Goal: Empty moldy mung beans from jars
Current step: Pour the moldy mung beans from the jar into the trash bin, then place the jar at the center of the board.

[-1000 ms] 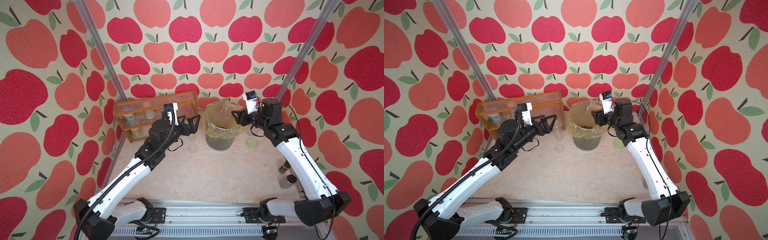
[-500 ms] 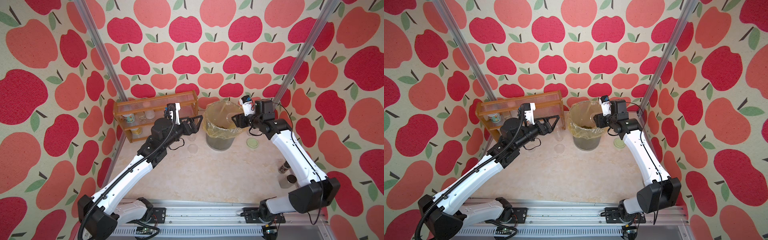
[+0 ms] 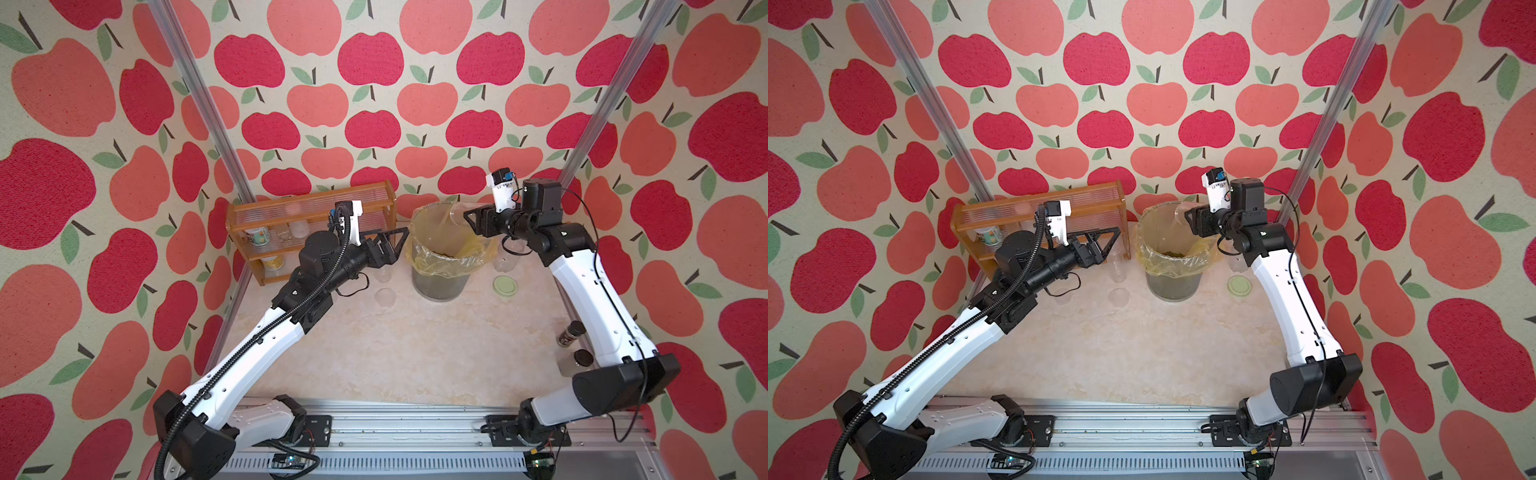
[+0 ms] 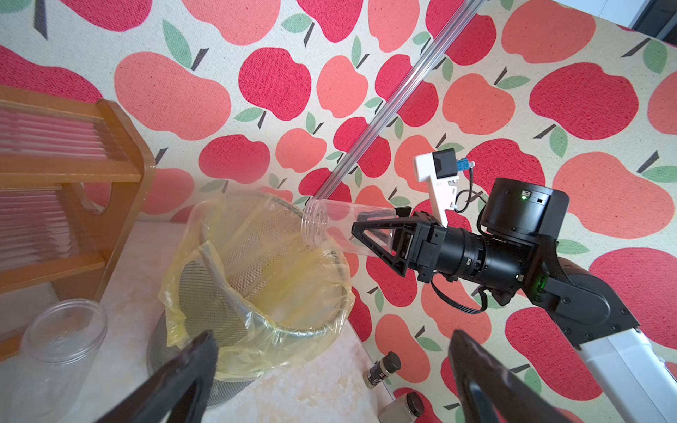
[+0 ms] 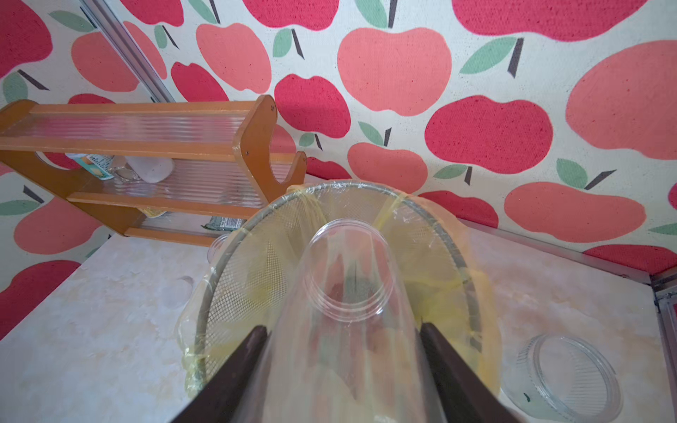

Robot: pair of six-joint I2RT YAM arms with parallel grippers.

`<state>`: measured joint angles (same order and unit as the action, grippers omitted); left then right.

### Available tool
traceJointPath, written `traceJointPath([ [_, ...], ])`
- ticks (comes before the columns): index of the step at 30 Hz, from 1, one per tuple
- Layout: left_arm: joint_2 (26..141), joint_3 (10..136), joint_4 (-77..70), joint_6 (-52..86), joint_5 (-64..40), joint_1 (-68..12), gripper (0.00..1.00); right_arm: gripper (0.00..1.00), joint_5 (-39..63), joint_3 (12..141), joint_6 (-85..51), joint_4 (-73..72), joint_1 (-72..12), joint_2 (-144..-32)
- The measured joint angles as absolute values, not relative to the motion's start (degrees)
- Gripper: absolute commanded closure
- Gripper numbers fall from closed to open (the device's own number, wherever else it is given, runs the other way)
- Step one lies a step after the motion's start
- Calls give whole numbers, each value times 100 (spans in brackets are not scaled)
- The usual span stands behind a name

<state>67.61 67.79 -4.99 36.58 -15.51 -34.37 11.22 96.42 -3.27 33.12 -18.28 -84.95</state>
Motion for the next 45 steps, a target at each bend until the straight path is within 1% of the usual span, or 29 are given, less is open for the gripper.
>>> traceJointPath([
  [2, 6772, 6779, -497, 3658, -1555, -3437, 0, 52, 1103, 9358, -322, 3299, -1933, -8320],
  [6, 6836, 6779, -510, 3664, -1553, -3437, 0, 52, 1122, 9664, -307, 3385, -1905, -8423],
  [8, 6912, 6779, -587, 3708, -1577, -3437, 0, 52, 1243, 9620, -375, 3098, -1796, -8392],
  [10, 6989, 6777, -694, 3813, -1619, -3435, 0, 52, 1422, 9098, -517, 2443, -1741, -8145],
  [13, 7091, 6775, -1007, 4060, -1743, -3415, 1, 51, 1791, 7959, -812, 1404, -1739, -7601],
  [18, 7293, 6775, -1691, 4582, -1946, -3411, 6, 50, 2110, 6709, -1188, -266, -1881, -7059],
  [20, 7476, 6777, -1977, 4849, -2056, -3417, 16, 49, 2158, 6353, -1212, -899, -2053, -6888],
  [21, 7561, 6777, -2078, 4967, -2112, -3420, 19, 49, 2178, 6252, -1205, -1105, -2150, -6831],
  [24, 7926, 6818, -2329, 5236, -2362, -3444, 21, 49, 2263, 6110, -1170, -1708, -2451, -6742],
  [29, 8344, 7011, -2359, 5459, -2661, -3555, 20, 47, 2383, 5994, -1166, -2440, -2676, -6635],
  [37, 8348, 7133, -2764, 5513, -2838, -3656, 20, 48, 2392, 5975, -1166, -2655, -2794, -6578],
  [40, 8348, 7137, -2860, 5496, -2891, -3673, 24, 48, 2460, 5957, -1168, -2655, -2814, -6567],
  [45, 8348, 7205, -2856, 5459, -2932, -3680, 21, 48, 2661, 5789, -1188, -2926, -2827, -6554],
])
